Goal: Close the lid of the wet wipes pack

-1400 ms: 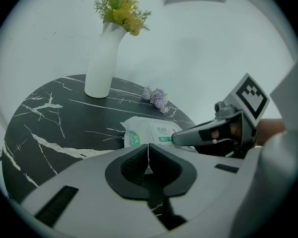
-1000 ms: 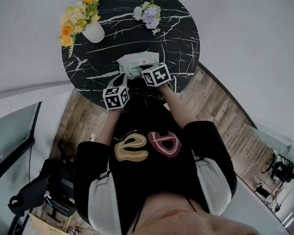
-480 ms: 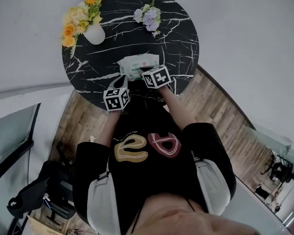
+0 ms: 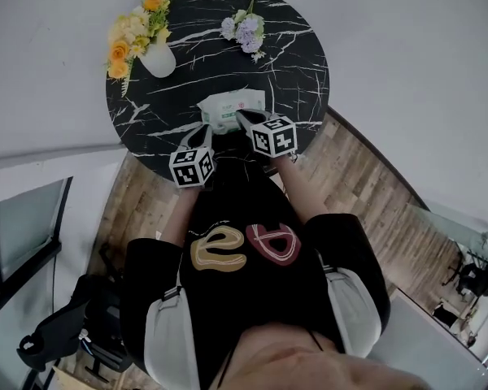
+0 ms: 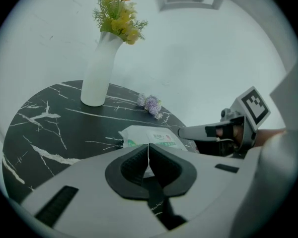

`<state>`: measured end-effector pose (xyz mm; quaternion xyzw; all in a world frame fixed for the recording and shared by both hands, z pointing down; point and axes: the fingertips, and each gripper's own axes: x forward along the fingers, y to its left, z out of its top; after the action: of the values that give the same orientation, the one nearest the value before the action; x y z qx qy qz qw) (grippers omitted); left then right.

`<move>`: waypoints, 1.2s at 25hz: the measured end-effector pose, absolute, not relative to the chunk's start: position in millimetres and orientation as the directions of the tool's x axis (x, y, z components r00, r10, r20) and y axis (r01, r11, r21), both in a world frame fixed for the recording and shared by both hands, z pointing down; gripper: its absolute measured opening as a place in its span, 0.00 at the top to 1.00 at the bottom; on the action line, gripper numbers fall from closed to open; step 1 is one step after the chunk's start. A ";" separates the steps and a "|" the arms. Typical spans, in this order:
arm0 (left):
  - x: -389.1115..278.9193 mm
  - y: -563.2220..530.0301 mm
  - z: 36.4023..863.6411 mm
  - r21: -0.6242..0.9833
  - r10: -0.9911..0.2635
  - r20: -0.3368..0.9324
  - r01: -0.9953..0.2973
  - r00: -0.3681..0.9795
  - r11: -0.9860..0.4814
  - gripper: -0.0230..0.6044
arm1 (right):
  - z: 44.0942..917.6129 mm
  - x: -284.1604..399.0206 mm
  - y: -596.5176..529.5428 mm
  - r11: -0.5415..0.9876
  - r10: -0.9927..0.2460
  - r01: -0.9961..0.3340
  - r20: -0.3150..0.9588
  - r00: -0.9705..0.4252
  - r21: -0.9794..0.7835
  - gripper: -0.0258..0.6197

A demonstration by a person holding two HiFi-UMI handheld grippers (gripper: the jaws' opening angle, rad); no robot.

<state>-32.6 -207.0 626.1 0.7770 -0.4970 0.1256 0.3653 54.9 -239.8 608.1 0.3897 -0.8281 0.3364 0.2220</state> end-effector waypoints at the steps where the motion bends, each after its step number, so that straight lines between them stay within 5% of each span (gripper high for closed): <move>1: -31.2 -207.6 619.5 0.446 -0.687 0.541 -0.858 0.486 -0.256 0.93 | 601.6 56.1 -239.4 0.470 -0.525 -0.802 0.613 -0.591 -0.370 0.94; 14: -19.2 -192.9 536.0 0.449 -0.737 0.280 -0.763 0.615 -0.465 0.93 | 552.3 63.7 -199.3 0.391 -0.781 -0.877 0.404 -0.476 -0.278 0.94; 30: -48.5 -154.8 527.6 0.304 -0.740 0.224 -0.767 0.635 -0.566 0.93 | 534.0 38.7 -155.3 0.332 -0.873 -0.921 0.304 -0.382 -0.203 0.94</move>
<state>-48.5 -154.8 527.6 0.8840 -0.4260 0.0357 0.1892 38.7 -155.3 534.0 0.5515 -0.8131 0.1725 0.0700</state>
